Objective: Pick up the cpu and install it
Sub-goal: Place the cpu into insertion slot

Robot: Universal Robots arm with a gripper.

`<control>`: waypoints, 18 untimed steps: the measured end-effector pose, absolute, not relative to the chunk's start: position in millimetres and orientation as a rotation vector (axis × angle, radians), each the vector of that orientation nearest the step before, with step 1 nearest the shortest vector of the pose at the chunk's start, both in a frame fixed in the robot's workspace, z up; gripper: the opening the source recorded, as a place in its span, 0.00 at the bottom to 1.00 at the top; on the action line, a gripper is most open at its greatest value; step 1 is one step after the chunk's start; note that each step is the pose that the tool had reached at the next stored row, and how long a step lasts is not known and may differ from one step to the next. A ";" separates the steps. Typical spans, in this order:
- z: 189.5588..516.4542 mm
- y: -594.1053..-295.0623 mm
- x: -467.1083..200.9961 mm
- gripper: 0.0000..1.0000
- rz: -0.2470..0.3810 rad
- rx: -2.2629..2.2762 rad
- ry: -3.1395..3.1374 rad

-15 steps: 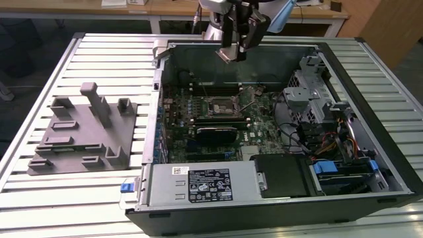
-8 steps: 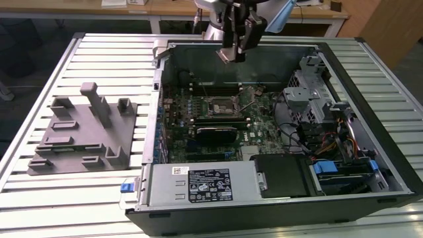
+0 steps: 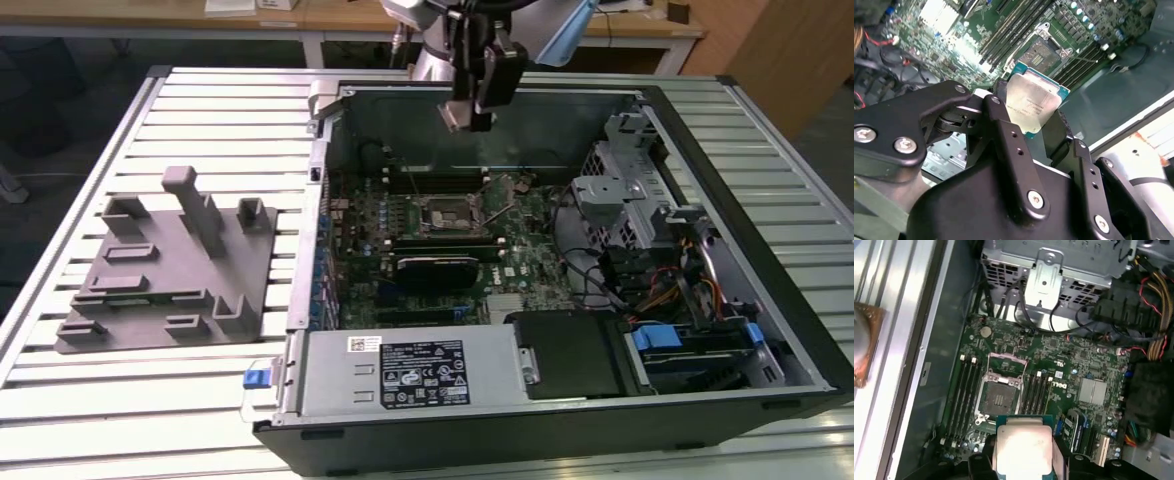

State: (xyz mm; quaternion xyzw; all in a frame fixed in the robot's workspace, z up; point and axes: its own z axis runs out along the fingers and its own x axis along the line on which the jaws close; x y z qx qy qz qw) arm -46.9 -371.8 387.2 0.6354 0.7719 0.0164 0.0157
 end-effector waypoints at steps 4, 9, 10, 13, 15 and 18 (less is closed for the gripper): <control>384.0 -371.8 -46.8 0.53 0.049 2.060 2.328; 379.9 -368.5 -46.9 0.53 0.048 2.119 2.274; 379.1 -367.0 -46.8 0.53 0.048 2.119 2.274; 375.5 -363.6 -46.8 0.53 0.048 2.119 2.274; 373.0 -363.0 -46.8 0.53 0.049 2.119 2.274; 371.3 -363.0 -46.8 0.53 0.049 2.119 2.274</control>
